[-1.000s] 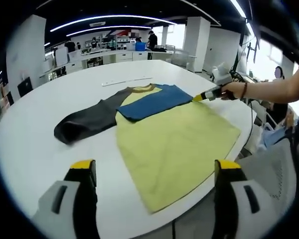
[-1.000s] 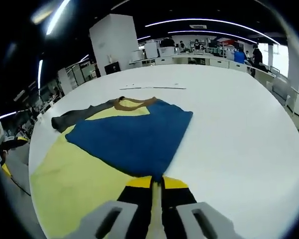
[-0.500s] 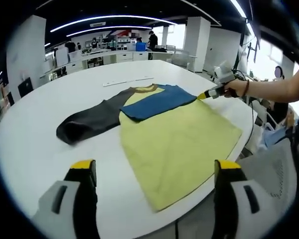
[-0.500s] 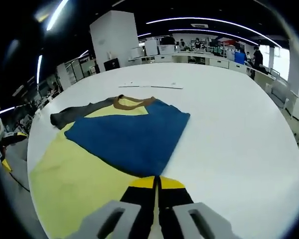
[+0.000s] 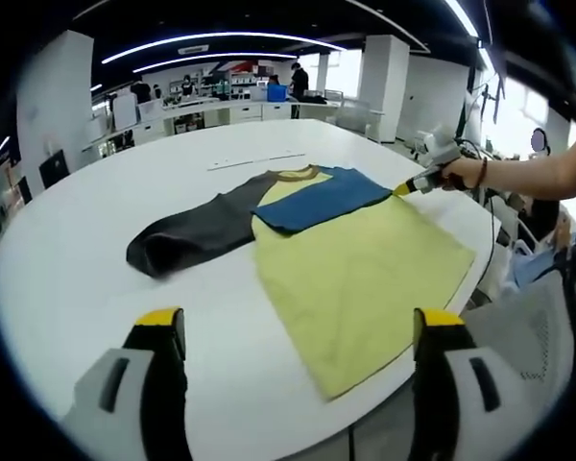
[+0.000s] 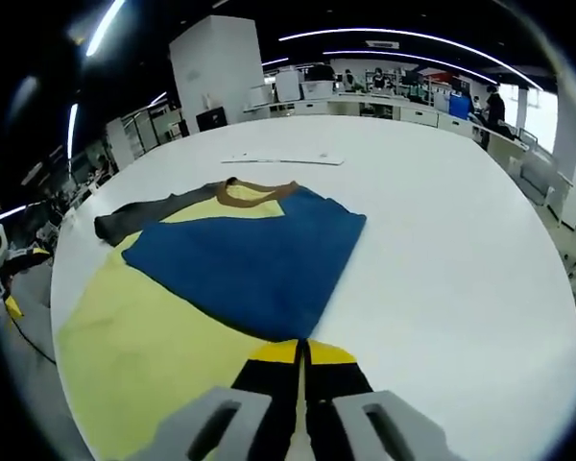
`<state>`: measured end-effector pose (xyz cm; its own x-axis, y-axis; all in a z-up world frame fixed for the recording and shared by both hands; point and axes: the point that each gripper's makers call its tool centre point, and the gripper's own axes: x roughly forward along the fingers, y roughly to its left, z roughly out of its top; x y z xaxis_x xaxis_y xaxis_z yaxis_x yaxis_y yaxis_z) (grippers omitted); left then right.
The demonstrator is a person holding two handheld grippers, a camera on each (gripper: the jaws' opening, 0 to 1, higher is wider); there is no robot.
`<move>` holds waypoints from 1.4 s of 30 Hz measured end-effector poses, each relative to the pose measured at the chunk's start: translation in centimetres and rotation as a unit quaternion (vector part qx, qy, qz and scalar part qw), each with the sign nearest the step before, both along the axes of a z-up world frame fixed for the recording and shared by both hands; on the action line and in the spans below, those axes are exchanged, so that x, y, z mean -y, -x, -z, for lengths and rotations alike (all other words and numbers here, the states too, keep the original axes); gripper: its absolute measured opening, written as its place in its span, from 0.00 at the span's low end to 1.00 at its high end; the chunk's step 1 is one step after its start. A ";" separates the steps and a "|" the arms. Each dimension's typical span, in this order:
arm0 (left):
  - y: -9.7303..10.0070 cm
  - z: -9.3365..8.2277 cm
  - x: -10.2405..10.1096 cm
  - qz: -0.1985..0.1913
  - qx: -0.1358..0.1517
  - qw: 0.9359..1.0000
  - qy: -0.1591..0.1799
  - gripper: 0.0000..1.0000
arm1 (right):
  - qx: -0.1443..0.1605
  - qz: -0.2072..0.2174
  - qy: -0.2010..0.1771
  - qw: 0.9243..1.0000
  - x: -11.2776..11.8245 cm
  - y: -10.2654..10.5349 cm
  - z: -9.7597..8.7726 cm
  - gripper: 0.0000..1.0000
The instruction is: Fold the garment on the visible template until the final outline fits inside the template.
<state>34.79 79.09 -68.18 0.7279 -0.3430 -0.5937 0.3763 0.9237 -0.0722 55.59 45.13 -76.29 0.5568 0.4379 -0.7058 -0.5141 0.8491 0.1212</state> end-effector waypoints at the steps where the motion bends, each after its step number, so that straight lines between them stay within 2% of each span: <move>1: 0.0 0.0 -0.1 -0.001 0.000 1.000 0.000 0.96 | 0.000 -0.001 0.002 1.000 0.1 0.0 0.0 0.00; 11: -0.3 -0.3 -0.6 -0.006 0.000 1.000 -0.004 0.96 | -0.002 0.002 0.006 1.000 1.5 -0.1 0.0 0.00; 18: -0.9 -0.7 -1.1 -0.016 0.006 1.000 0.004 0.95 | 0.008 0.015 -0.006 1.000 1.2 -0.3 -0.8 0.02; 20: -1.1 -1.0 -1.3 -0.019 0.009 1.000 0.005 0.95 | 0.009 0.015 -0.010 1.000 1.1 -0.3 -1.0 0.12; 25: -1.8 -1.4 -1.7 -0.026 0.013 1.000 0.012 0.95 | 0.013 0.020 -0.030 0.999 0.5 -0.3 -2.1 0.45; 31: -2.8 -1.7 -2.3 -0.038 0.018 0.999 0.016 0.94 | 0.019 0.002 -0.062 0.998 -0.9 0.3 -3.8 0.74; 34: -3.4 -2.0 -2.7 -0.044 0.021 0.999 0.015 0.93 | 0.019 -0.013 -0.061 0.998 -1.2 1.0 -4.2 0.84; 39: -4.5 -2.1 -4.7 -0.075 0.030 0.997 0.003 0.91 | 0.024 -0.025 -0.059 0.998 -1.0 1.9 -4.8 0.96; 42: -5.0 -2.0 -5.8 -0.091 0.034 0.995 -0.002 0.90 | 0.025 -0.030 -0.068 0.997 -0.8 2.5 -5.5 1.00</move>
